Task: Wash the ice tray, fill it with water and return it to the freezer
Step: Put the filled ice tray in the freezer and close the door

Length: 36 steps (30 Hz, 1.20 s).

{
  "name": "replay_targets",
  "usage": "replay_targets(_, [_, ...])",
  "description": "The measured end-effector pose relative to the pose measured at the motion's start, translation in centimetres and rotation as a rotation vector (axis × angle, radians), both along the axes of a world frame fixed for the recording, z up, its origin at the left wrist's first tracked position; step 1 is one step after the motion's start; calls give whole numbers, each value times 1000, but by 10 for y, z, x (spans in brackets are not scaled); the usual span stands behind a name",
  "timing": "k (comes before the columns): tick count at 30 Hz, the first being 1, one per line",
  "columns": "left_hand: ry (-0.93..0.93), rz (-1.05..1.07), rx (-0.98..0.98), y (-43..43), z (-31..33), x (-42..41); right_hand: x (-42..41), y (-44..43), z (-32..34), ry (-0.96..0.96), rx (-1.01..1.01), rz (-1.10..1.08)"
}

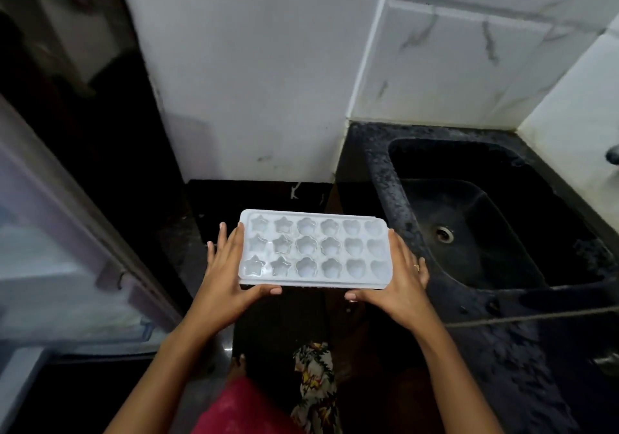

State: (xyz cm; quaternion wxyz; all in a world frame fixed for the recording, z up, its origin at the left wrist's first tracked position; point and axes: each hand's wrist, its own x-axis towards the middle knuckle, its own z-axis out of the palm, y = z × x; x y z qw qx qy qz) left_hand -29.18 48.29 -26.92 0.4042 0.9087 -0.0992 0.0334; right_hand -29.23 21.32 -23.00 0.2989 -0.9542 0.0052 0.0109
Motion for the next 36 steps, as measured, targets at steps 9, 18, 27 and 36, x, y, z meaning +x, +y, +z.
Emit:
replay_targets(9, [0, 238, 9, 57, -2, -52, 4, 66, 4, -9, 27, 229])
replay_targets(18, [11, 417, -20, 128, 5, -113, -5, 154, 1, 23, 47, 408])
replay_targets(27, [21, 637, -32, 208, 11, -184, -30, 264, -3, 13, 35, 595])
replay_targets(36, [73, 836, -32, 286, -7, -246, -55, 367, -14, -25, 66, 780])
